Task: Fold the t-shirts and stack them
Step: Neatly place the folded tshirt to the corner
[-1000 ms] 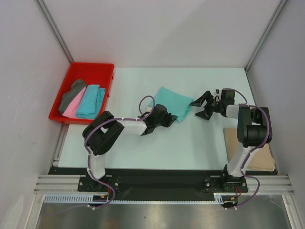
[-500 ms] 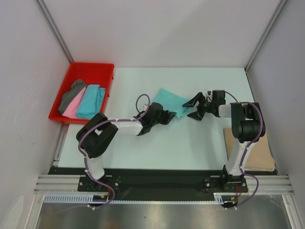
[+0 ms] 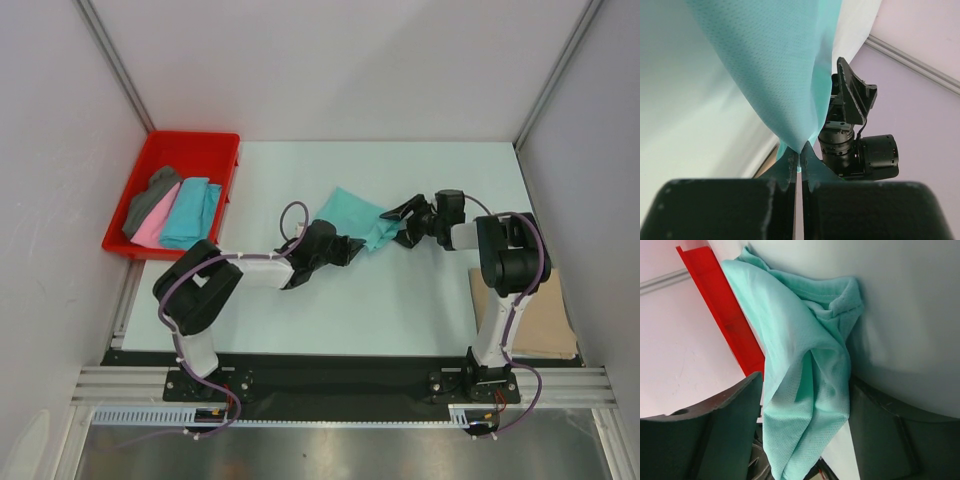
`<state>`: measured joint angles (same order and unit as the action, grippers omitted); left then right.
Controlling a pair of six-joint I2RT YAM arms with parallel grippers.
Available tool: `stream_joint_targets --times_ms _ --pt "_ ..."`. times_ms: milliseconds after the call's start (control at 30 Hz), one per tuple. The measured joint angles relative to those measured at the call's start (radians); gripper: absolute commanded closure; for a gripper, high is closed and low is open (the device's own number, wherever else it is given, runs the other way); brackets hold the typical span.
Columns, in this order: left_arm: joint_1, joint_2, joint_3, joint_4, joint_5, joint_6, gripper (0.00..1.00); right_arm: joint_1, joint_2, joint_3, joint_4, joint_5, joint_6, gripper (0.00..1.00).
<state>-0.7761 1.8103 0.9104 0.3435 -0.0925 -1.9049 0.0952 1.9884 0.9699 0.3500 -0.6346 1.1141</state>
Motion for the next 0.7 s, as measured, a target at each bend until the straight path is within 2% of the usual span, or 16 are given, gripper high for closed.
stream_joint_targets --times_ms 133,233,267,300,367,400,433,533,700 --pt "0.0 -0.006 -0.015 0.015 0.003 -0.001 1.0 0.01 0.001 -0.013 0.034 0.045 0.028 0.42" --pt "0.0 -0.014 -0.026 0.021 0.011 0.0 0.94 0.018 0.012 -0.014 0.051 0.073 0.035 0.68" --pt "0.0 -0.018 -0.029 0.021 0.017 0.002 0.91 0.02 0.016 -0.014 0.054 0.08 0.034 0.89" --pt "0.0 -0.023 -0.032 0.019 0.021 0.004 0.84 0.022 0.017 -0.014 0.054 0.085 0.031 0.99" --pt "0.0 -0.035 -0.035 0.01 0.03 0.017 0.71 0.025 0.017 -0.014 0.053 0.095 0.023 1.0" --pt "0.0 -0.048 -0.04 0.005 0.037 0.027 0.57 0.027 0.016 -0.013 0.05 0.105 0.014 1.0" --pt "0.0 -0.066 -0.049 -0.004 0.047 0.042 0.53 0.029 0.011 -0.012 0.034 0.117 0.002 1.0" --pt "0.0 -0.141 -0.096 -0.022 0.079 0.077 0.45 0.035 -0.047 -0.012 -0.07 0.181 -0.074 1.0" --pt "0.0 -0.257 -0.119 -0.16 0.14 0.245 0.44 0.042 -0.217 -0.013 -0.208 0.292 -0.179 1.0"
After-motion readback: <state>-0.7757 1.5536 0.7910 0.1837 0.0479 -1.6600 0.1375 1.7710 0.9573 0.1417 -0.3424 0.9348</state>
